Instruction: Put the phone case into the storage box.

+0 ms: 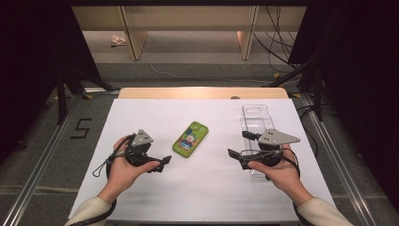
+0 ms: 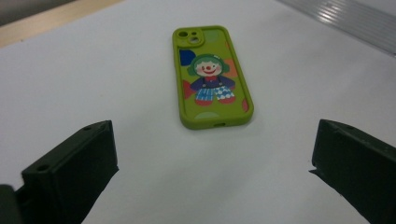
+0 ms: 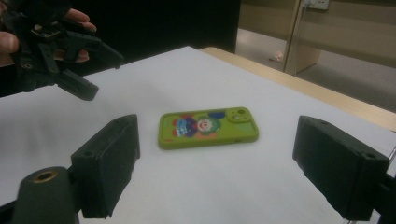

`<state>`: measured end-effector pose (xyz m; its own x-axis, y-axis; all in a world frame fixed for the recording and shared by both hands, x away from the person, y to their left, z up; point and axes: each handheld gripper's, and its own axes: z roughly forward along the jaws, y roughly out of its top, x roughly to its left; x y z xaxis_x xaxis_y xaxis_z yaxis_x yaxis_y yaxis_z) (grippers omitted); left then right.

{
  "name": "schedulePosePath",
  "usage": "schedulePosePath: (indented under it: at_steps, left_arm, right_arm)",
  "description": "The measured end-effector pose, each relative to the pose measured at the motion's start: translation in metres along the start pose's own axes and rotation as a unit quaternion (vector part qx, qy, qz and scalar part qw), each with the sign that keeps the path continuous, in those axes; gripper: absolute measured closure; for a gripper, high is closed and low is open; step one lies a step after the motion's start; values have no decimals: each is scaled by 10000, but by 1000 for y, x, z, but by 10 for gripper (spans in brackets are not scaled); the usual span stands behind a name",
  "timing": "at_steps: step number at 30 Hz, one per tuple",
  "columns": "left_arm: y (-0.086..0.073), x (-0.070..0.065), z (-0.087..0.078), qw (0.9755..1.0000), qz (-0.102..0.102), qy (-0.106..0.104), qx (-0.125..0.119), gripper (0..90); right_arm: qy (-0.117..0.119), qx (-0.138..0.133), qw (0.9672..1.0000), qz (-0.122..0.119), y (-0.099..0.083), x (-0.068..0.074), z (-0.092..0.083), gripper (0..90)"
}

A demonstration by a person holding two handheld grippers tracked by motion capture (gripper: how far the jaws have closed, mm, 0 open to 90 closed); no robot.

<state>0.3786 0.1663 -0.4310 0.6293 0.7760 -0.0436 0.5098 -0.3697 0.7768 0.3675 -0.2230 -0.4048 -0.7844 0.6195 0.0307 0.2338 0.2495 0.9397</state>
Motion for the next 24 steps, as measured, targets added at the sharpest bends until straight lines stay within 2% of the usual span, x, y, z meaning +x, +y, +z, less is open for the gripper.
schedulePosePath:
  at_steps: [8, 11, 14, 16, 22, 24]
  left_arm:
    - [10, 3, 15, 9996, -62, 14, 273, 0]
    - [17, 2, 27, 9988, -31, 32, 492, 0]
    - [20, 0, 33, 9985, -18, 12, 543, 0]
    - [27, -2, 43, 9976, 69, 13, 686, 0]
    - [35, -4, 61, 9958, 70, 30, 914, 0]
    - [39, -4, 72, 9944, 78, 37, 1050, 0]
  right_arm:
    - [-38, 20, 10000, -7, -2, 0, -4, 159]
    - [-65, 24, 10000, -12, -4, 0, -6, 159]
    - [-55, 39, 10000, -2, -5, 1, -7, 158]
    - [-29, 47, 10000, -21, -6, 3, -7, 158]
    - [-17, 55, 10000, -27, -7, 4, -9, 158]
    - [-23, 48, 10000, -30, -7, 4, -10, 158]
